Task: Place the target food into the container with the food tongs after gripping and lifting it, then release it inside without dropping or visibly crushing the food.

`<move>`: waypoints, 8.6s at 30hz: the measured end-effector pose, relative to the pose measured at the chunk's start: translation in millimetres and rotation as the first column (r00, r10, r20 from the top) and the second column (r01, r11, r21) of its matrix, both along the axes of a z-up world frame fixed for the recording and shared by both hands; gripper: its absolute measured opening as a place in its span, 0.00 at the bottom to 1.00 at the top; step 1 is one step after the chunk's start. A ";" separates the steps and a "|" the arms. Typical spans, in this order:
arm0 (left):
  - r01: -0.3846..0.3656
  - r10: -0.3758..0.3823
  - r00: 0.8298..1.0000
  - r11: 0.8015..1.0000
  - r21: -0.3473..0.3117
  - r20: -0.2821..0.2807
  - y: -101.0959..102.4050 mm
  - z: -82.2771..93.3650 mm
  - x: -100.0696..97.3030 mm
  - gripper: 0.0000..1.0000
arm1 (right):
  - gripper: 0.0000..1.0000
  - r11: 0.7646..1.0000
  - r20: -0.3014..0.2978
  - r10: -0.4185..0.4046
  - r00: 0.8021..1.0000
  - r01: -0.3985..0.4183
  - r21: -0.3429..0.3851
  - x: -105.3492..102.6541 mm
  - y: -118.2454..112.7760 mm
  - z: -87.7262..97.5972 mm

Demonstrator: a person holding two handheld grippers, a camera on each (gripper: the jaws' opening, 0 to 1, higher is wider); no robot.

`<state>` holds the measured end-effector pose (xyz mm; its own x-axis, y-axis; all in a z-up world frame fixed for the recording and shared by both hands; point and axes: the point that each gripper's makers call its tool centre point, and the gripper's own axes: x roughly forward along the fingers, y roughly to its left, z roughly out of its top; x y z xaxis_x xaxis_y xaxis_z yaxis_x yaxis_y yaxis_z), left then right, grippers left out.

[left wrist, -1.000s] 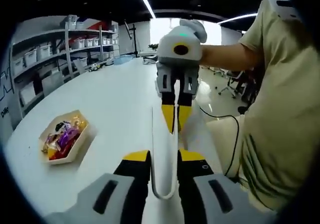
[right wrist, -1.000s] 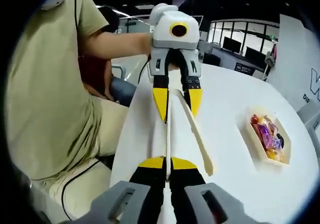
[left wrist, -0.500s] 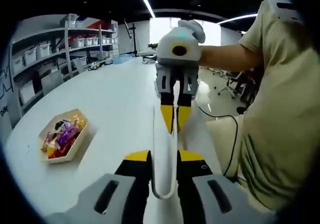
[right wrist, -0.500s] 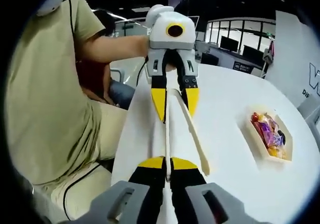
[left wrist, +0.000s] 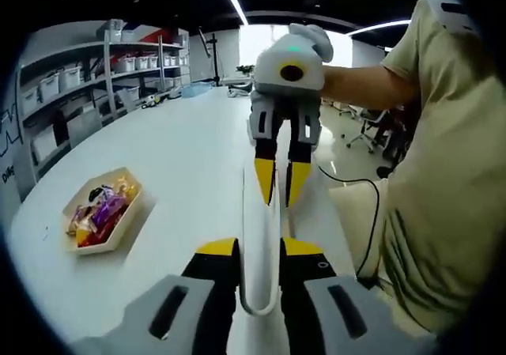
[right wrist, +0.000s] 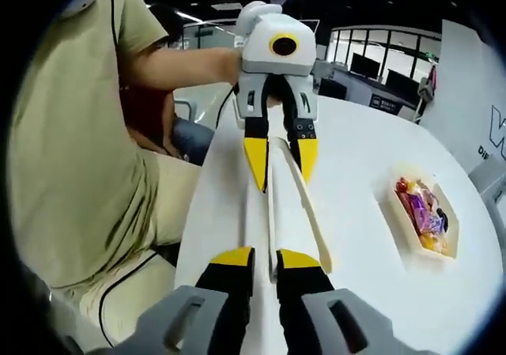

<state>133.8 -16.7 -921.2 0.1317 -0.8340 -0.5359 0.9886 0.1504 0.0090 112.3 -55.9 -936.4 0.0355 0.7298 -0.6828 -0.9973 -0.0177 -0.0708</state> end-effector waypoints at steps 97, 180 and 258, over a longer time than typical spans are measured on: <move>-0.020 -0.005 0.991 0.982 0.187 0.133 14.6 -14.8 15.2 0.17 | 0.00 0.998 0.007 -0.032 0.999 0.032 -0.052 13.9 -7.7 -10.6; -0.074 0.054 0.995 0.954 0.289 0.079 14.4 -56.1 54.1 0.17 | 0.00 0.995 -0.084 -0.060 0.995 0.052 -0.088 54.6 -10.0 -47.0; -0.137 0.108 0.986 0.956 0.260 0.125 30.1 -49.5 52.1 0.16 | 0.07 0.987 -0.098 -0.161 0.982 0.161 -0.005 61.3 -22.5 -31.3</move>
